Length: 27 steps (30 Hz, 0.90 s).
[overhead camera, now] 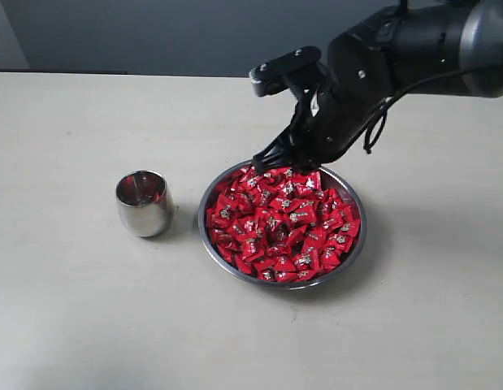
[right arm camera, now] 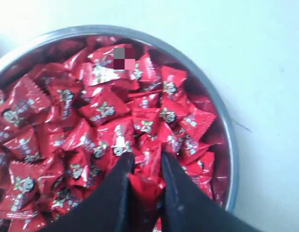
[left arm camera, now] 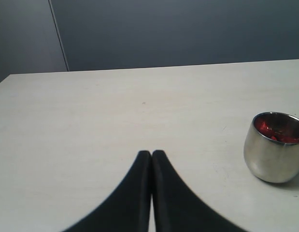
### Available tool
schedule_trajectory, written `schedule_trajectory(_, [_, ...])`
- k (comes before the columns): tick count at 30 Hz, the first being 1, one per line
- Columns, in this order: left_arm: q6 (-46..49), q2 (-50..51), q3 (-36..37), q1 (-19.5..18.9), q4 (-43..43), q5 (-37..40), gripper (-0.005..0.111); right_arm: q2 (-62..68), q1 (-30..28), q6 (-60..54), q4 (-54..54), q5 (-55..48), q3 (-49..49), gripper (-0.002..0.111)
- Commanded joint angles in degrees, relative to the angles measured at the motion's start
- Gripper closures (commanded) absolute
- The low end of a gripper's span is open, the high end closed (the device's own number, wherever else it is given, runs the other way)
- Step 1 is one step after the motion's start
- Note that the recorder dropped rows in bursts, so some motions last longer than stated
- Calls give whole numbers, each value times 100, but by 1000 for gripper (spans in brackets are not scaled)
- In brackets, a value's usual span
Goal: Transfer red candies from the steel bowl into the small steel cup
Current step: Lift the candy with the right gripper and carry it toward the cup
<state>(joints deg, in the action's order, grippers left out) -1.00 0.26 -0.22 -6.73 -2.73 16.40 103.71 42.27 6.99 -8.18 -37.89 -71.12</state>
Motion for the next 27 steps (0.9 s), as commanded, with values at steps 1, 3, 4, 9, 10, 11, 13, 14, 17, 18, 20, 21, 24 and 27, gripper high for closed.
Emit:
schedule_trajectory(1, [-11,-26,22,-3,16,-11,106,-148,-474,-868,1113,261,-9,109])
schedule_trajectory(3, [-11,-26,22,-3,16,-11,106,-135,-685,-1705,2308,395,-9,109])
schedule_trajectory(4, [-11,-26,22,-3,16,-11,106,-125,-716,-1947,2569,436,-9,109])
schedule_trajectory(9, [-11,-26,22,-3,16,-11,106,23,-764,-3975,4364,619,-9,109])
schedule_trajectory(10, [-11,-26,22,-3,16,-11,106,82,-764,-4297,4670,599,-35,109])
schedule_trajectory(11, [-11,-26,22,-3,16,-11,106,222,-764,-4725,5155,372,-161,109])
schedule_trajectory(13, [-11,-26,22,-3,16,-11,106,468,-717,-5016,5405,44,-525,109])
schedule_trajectory(14, [-11,-26,22,-3,16,-11,106,602,-688,-5016,5367,-100,-778,109])
schedule_trajectory(17, [-11,-26,22,-3,16,-11,106,891,-519,-5019,5121,-415,-1421,109])
schedule_trajectory(18, [-11,-26,22,-3,16,-11,106,993,-423,-5019,5026,-501,-1669,109])
schedule_trajectory(20, [-11,-26,22,-3,16,-11,106,1123,-317,-4985,5019,-633,-1952,109])
schedule_trajectory(21, [-11,-26,22,-3,16,-11,106,1209,-256,-4985,4999,-714,-2104,109])
schedule_trajectory(24, [-11,-26,22,-3,16,-11,106,1482,-83,-4869,4870,-1003,-2549,109])
schedule_trajectory(27, [-11,-26,22,-3,16,-11,106,1778,89,-4736,4586,-1271,-2991,109])
